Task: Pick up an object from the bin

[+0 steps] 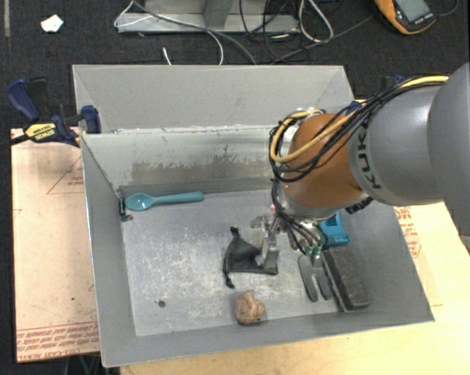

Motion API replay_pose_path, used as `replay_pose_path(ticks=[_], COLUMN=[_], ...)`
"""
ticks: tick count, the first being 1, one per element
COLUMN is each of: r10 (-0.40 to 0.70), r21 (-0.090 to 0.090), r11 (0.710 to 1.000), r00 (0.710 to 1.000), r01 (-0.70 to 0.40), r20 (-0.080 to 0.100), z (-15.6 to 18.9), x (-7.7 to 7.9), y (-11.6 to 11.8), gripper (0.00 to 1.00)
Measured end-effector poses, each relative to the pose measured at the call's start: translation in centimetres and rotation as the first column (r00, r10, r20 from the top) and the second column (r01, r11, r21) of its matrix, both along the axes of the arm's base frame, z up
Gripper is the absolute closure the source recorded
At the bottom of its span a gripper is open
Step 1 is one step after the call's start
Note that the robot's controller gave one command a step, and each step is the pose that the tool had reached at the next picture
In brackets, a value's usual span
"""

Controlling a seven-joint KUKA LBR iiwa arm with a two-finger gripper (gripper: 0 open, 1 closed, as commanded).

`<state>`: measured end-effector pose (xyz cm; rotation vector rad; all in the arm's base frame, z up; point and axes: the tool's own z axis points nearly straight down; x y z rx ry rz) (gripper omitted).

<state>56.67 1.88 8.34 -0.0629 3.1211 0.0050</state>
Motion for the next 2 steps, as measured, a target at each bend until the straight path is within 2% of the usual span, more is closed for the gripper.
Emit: replay_pose_path(ticks=[1,2], r10=[0.000,0.007], r21=[0.000,0.000], r11=[1.000,1.000], r00=[1.000,1.000], r01=[0.000,-0.007], r20=[0.001,-0.004], z=[0.1,6.1], x=[0.0,-1.0], y=[-0.1,-0.6], gripper=[1.00,1.00])
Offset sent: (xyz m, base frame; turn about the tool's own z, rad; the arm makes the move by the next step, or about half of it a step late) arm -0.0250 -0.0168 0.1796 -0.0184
